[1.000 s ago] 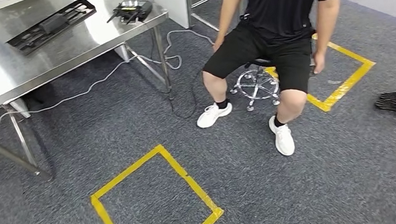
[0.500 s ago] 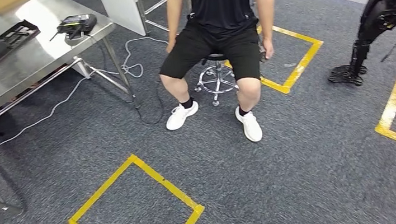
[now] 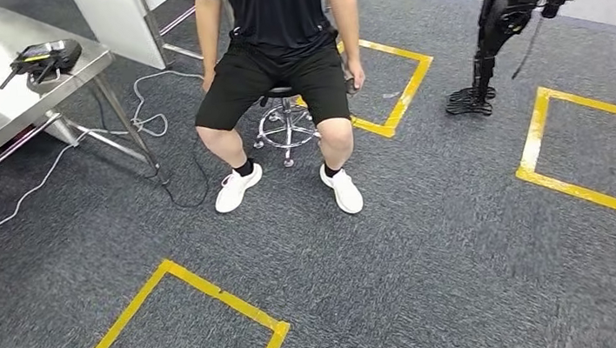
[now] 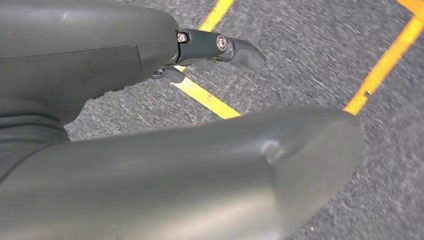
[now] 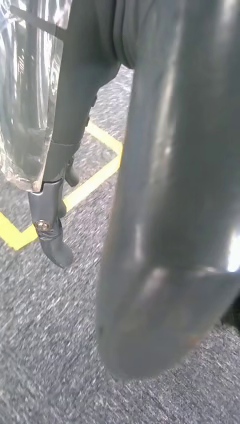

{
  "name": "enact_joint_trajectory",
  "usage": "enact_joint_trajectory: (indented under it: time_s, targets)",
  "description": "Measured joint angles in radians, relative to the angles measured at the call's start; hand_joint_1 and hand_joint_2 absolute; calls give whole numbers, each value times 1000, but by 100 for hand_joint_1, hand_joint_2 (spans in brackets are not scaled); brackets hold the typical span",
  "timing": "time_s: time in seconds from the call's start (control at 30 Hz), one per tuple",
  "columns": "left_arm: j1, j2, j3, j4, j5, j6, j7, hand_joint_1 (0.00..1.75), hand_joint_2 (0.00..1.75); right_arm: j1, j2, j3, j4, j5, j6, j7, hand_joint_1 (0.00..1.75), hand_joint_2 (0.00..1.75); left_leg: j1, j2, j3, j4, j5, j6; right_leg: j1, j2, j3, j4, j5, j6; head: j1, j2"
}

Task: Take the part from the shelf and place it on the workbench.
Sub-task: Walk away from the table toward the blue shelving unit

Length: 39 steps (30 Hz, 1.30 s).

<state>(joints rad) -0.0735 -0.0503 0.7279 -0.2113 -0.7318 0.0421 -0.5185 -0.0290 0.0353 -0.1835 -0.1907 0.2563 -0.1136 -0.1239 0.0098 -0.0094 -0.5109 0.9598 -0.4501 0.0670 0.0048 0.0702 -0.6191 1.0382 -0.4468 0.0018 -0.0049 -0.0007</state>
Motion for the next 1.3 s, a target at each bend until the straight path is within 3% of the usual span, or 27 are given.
enact_joint_trajectory:
  time_s: [0.07,0.13,0.17,0.23,0.27,0.33,0.4,0.43,0.5,0.57,0.6,0.63,0.67,0.73,0.8,0.87,0.93,1.0,1.07,1.13,1.17,1.2,1.27,1.3]
  targets:
    - [3,-1,0,0,0,3,1,0,0,-4,-2,0,0,2,0,2,0,0,-2,27,-5,-5,6,3,-7,-44,-65,132,-60,-5,5,0]
    - [4,-2,0,0,-1,8,3,0,0,-3,-4,0,0,3,0,4,0,0,-4,56,-11,-4,8,-1,-19,-58,-100,218,-89,7,7,0]
    - [4,-3,0,0,-2,11,3,0,0,-2,-5,0,0,3,0,6,0,0,-3,69,-13,-3,9,-4,-26,-63,-86,204,-82,20,7,0]
    - [3,-4,0,0,-4,15,4,0,0,-1,-7,0,0,5,0,11,0,0,-1,94,-15,2,8,-14,-40,-95,-1,71,-42,47,7,0]
    - [3,-4,0,0,-4,16,4,0,0,-3,-7,0,0,6,0,13,0,0,-2,106,-16,8,4,-22,-41,-121,41,4,-26,53,9,0]
    - [2,-4,0,-1,-6,18,4,0,0,-8,-6,0,0,8,0,15,0,0,-5,128,-17,20,-5,-40,-39,-148,79,-64,-12,47,7,0]
    - [-1,-4,0,-1,-8,18,4,0,0,-8,-7,0,0,10,0,19,0,0,-2,149,-13,21,-7,-55,-33,-127,68,-65,-10,27,4,0]
    - [-2,-5,0,-1,-8,19,4,0,0,-6,-7,0,0,10,0,21,0,0,3,146,-12,26,-12,-62,-34,-115,67,-65,-7,19,4,0]
    - [-3,-7,0,-1,-9,21,4,0,0,-5,-9,0,0,12,0,24,0,0,13,95,-31,80,-58,-72,-39,-91,68,-66,2,1,1,0]
    - [1,-6,0,0,-9,22,6,0,0,-5,-9,0,0,14,1,26,0,0,16,30,-84,207,-138,-74,-34,-66,63,-66,9,-11,-3,0]
    - [3,-6,0,0,-9,23,6,0,0,-4,-8,0,0,15,2,27,0,0,16,16,-113,270,-167,-72,-28,-51,60,-65,11,-14,-4,0]
    - [4,-6,0,0,-9,25,7,0,0,-4,-8,0,1,16,3,27,0,0,16,11,-130,306,-176,-70,-22,-36,57,-65,13,-17,-4,0]
    - [4,-6,0,0,-9,26,8,0,0,-3,-7,0,1,17,3,28,0,0,15,8,-131,307,-164,-64,-17,-21,56,-64,15,-19,-4,0]
    - [4,-6,0,0,-9,31,8,0,0,-1,-7,0,1,19,3,29,0,0,11,-9,-81,203,-96,-47,-10,7,57,-63,17,-21,-4,0]
    - [4,-3,0,0,-8,36,9,0,0,-2,-4,0,1,21,3,30,0,0,5,-60,-24,85,-44,-27,-8,31,56,-63,22,-17,-1,0]
    - [4,0,1,1,-6,41,10,0,0,-4,0,0,1,22,3,32,0,0,-3,-84,-9,47,-34,-13,-13,51,48,-64,30,-8,0,0]
    - [3,2,3,1,-4,46,9,0,0,-4,3,0,1,22,3,33,0,0,-5,-59,-5,29,-22,-5,-15,65,38,-65,38,3,-1,0]
    - [2,1,5,1,-3,48,9,0,0,-3,4,0,1,22,3,34,0,0,-3,-32,5,1,-3,-1,-11,22,15,-35,22,5,1,0]
    - [4,-1,7,2,-3,49,9,0,0,-6,2,0,1,22,2,34,0,0,-4,-1,6,-13,8,0,-14,-38,-43,76,-35,0,5,0]
    - [7,-2,9,2,-3,49,9,0,0,-8,0,0,1,22,2,34,0,0,-4,35,-1,-14,11,-2,-25,-56,-102,201,-85,8,8,0]
    - [7,-3,10,3,-3,49,9,0,0,-7,-1,0,1,22,2,34,0,0,-3,51,-4,-13,12,-5,-32,-60,-109,222,-90,19,7,0]
    - [7,-4,10,3,-3,49,9,0,0,-5,-2,0,1,22,2,34,0,0,-1,65,-6,-12,13,-10,-40,-66,-93,202,-81,34,8,0]
    - [6,-4,10,3,-3,49,10,0,0,-4,-3,0,1,22,2,34,0,0,4,92,-11,1,8,-26,-54,-102,-8,67,-43,64,9,0]
    - [6,-3,10,3,-3,49,10,0,0,-6,-2,0,1,22,2,34,0,0,4,105,-17,12,0,-37,-56,-123,30,5,-27,70,11,0]
